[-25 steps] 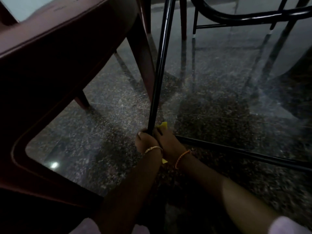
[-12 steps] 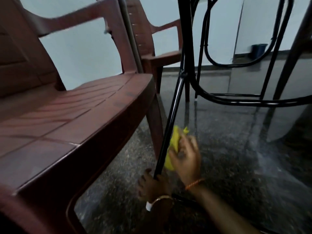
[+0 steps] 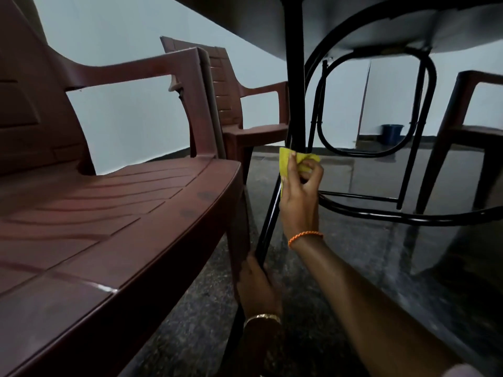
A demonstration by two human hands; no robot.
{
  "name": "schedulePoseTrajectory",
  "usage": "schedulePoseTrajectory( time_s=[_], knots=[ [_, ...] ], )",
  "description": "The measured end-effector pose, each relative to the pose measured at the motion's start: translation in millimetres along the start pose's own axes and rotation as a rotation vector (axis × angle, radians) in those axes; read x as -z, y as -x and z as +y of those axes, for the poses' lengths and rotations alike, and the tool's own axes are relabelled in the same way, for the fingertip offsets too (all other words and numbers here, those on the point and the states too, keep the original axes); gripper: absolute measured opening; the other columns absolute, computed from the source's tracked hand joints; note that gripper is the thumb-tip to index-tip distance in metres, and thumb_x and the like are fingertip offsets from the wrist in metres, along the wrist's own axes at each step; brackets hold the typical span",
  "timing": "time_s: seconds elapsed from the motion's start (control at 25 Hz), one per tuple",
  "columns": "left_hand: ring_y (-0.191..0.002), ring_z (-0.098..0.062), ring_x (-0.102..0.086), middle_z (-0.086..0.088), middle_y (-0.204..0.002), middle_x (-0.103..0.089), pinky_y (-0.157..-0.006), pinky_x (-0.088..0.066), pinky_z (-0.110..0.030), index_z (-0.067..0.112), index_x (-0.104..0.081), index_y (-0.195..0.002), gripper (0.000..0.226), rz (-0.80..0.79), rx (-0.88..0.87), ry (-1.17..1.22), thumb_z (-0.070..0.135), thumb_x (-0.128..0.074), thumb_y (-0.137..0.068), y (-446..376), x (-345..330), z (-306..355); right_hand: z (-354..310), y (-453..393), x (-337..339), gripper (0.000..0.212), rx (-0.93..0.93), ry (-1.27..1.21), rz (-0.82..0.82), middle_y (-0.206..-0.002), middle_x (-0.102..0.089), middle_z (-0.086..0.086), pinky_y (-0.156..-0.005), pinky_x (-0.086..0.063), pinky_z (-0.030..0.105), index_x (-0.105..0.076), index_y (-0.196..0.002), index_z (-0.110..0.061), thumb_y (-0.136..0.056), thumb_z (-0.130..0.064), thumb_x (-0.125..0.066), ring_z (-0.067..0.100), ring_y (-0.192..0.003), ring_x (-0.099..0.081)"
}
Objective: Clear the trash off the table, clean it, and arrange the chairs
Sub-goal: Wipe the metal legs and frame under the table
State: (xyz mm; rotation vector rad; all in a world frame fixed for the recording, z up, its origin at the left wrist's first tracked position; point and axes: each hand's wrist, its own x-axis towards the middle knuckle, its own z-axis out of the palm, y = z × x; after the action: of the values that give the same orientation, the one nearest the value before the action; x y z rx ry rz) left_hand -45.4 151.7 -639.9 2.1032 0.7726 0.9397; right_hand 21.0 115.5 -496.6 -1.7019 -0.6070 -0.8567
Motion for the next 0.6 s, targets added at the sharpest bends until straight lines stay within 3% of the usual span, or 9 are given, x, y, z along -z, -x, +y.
schedulePoseTrajectory(
  time_s=[0.08, 0.16, 0.2, 0.32, 0.44, 0.6],
  knots=[
    [-0.118, -0.030, -0.053, -0.013, -0.131, -0.052, -0.099, -0.045, -0.040, 0.010, -0.035, -0.142, 0.052, -0.020, -0.058, 0.012, 0.010, -0.045, -0.091, -0.4, 0.8, -9.0, 0.7, -0.4, -0.5, 0.042, 0.001, 0.084, -0.083, -0.114, -0.043, -0.026, -0.091, -0.044, 0.014, -0.039, -0.138, -0.015, -0.098, -0.029, -0.040, -0.009, -0.103, -0.048],
    [-0.118, -0.030, -0.054, -0.012, -0.132, -0.052, -0.098, -0.045, -0.040, 0.011, -0.033, -0.143, 0.055, -0.024, -0.053, 0.003, 0.009, -0.046, -0.090, 1.0, 1.5, -9.8, -3.7, -2.8, -1.5, 0.049, 0.067, 0.304, -0.224, -0.130, -0.039, 0.005, -0.087, -0.051, 0.035, -0.031, -0.143, -0.012, -0.096, -0.008, -0.042, 0.021, -0.111, -0.048],
    [-0.116, -0.030, -0.054, -0.012, -0.130, -0.053, -0.097, -0.046, -0.040, 0.010, -0.034, -0.142, 0.056, -0.025, -0.030, -0.006, 0.009, -0.048, -0.088, 4.3, 1.2, -10.2, -5.6, -3.3, -2.6, 0.056, 0.098, 0.404, -0.249, -0.132, -0.033, 0.014, -0.085, -0.053, 0.038, -0.026, -0.146, -0.010, -0.093, 0.000, -0.042, 0.028, -0.112, -0.047],
    [-0.117, -0.032, -0.054, -0.015, -0.129, -0.054, -0.099, -0.045, -0.040, 0.005, -0.038, -0.140, 0.062, -0.047, 0.067, -0.011, 0.015, -0.059, -0.083, 20.8, 3.0, -18.7, -14.0, -0.8, -4.9, 0.060, 0.084, 0.490, -0.291, -0.134, -0.029, 0.018, -0.085, -0.051, 0.032, -0.024, -0.147, -0.009, -0.092, 0.003, -0.042, 0.030, -0.116, -0.042],
    [-0.129, -0.027, -0.045, -0.010, -0.140, -0.045, -0.108, -0.036, -0.042, 0.010, -0.029, -0.145, 0.073, -0.129, 0.136, -0.067, 0.028, -0.061, -0.082, 33.2, 7.1, -29.8, -19.1, 0.2, -5.2, 0.056, 0.052, 0.506, -0.352, -0.138, -0.025, 0.017, -0.086, -0.050, 0.030, -0.031, -0.145, -0.010, -0.092, 0.004, -0.041, 0.031, -0.121, -0.038],
    [-0.131, -0.021, -0.042, -0.003, -0.142, -0.042, -0.110, -0.025, -0.037, 0.017, -0.028, -0.146, 0.074, -0.156, 0.213, -0.099, 0.041, -0.039, -0.077, 46.2, 21.5, -52.9, -26.8, 17.1, -3.6, 0.050, 0.057, 0.592, -0.420, -0.142, -0.022, 0.019, -0.095, -0.047, 0.032, -0.036, -0.142, -0.006, -0.093, 0.004, -0.041, 0.035, -0.128, -0.034]
  ],
)
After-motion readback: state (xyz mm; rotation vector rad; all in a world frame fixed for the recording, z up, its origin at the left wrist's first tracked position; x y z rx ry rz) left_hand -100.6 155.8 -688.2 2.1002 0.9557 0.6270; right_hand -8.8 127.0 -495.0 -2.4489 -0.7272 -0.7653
